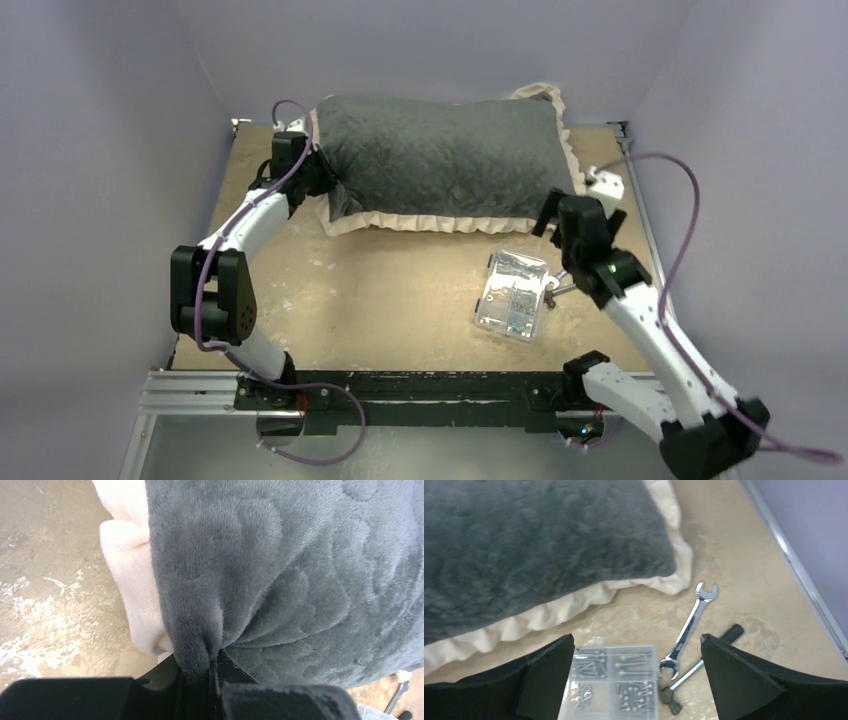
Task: Remove the pillowcase from the pillow
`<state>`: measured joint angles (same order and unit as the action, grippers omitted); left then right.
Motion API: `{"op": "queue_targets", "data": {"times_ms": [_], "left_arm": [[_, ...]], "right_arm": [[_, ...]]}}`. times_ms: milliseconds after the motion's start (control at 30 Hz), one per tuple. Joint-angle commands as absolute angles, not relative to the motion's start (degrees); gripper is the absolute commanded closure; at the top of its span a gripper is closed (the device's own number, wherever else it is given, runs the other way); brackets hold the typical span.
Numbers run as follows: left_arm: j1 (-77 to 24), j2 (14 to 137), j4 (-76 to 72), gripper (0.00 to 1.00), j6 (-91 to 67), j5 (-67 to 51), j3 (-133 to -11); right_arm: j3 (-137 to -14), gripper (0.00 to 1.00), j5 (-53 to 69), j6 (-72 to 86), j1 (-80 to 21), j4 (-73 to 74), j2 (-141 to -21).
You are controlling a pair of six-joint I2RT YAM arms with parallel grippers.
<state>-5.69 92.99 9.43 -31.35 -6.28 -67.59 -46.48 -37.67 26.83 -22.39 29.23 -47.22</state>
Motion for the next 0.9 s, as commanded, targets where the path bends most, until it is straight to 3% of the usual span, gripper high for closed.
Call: {"op": "queue_targets", "data": {"times_ms": [0,200,433,767,867], "left_arm": [[-5.7,89.7,7.3,1.0,-28.4,-2.2,-67.3],[-5.8,89.0,8.3,1.0,-26.7,-2.8,-67.8],[-6.5,88.5,9.7,1.0,-24.9,-1.6,-67.5],[-9.3,87.2,11.6,1.0,-22.0,2.8,-64.9],[-9.5,86.9,12.5,1.0,-21.5,3.9,-64.7]], "right_arm": [[-62.8,0.01,-28.1,23.0,-22.4,36.5,-62.2],[-67.0,0.01,-16.4,26.2,-22.4,36.2,-74.1],[-63.8,0.01,-11.5,38.9,-18.7,25.3,-78.6],[-61.6,0.01,-3.9,42.5,-16.9,9.1,-90.8],[-62.3,0.1,-2.1,42.5,-16.9,6.6,-95.6]]}}
